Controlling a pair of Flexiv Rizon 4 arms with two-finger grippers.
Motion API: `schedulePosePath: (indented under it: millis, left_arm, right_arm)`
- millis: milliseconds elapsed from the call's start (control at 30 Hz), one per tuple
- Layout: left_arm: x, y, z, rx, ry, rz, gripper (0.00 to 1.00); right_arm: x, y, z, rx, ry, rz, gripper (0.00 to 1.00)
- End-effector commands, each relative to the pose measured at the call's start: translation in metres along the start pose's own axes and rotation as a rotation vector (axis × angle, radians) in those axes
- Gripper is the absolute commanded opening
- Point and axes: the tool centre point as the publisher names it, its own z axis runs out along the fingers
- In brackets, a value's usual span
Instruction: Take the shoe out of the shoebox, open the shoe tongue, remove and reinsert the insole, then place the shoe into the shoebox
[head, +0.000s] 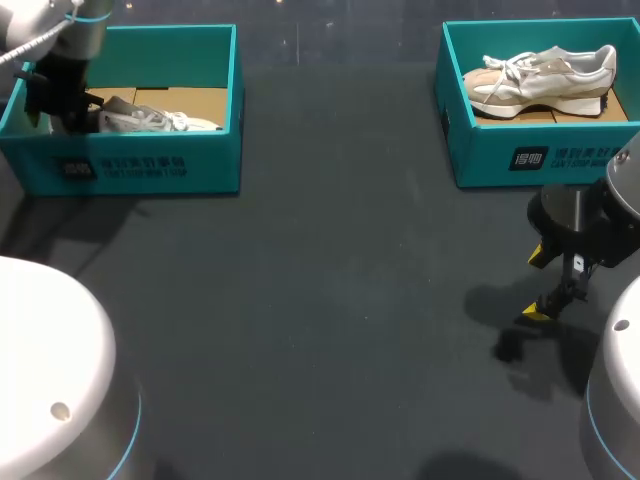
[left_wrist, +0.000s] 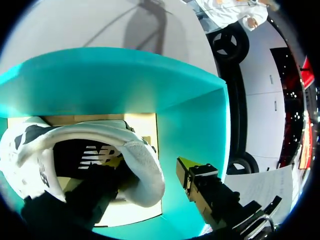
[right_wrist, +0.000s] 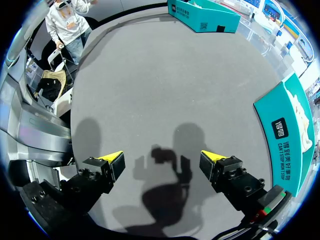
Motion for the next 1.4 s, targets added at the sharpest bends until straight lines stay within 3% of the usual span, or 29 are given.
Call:
schedulePosePath:
  millis: [33,367,900,1400]
  left_arm:
    - [0.004,-0.004,-0.012,-0.009,-0.025,0.004,1.00]
    - [0.020,-0.015,-0.065,-0.080,-0.119,-0.017,1.00]
    - [0.057,-0.032,-0.143,-0.047,-0.183,-0.033,1.00]
    - [0.070,-0.036,-0.174,-0.057,-0.255,-0.027,1.00]
  right_arm:
    - [0.002,-0.001,0.000,-0.001,-0.003,0.000,1.00]
    - [0.002,-0.001,0.000,-0.001,-0.003,0.000,1.00]
    - [0.002,-0.001,0.000,-0.001,-0.003,0.000,1.00]
    - [0.002,-0.001,0.000,-0.001,-0.003,0.000,1.00]
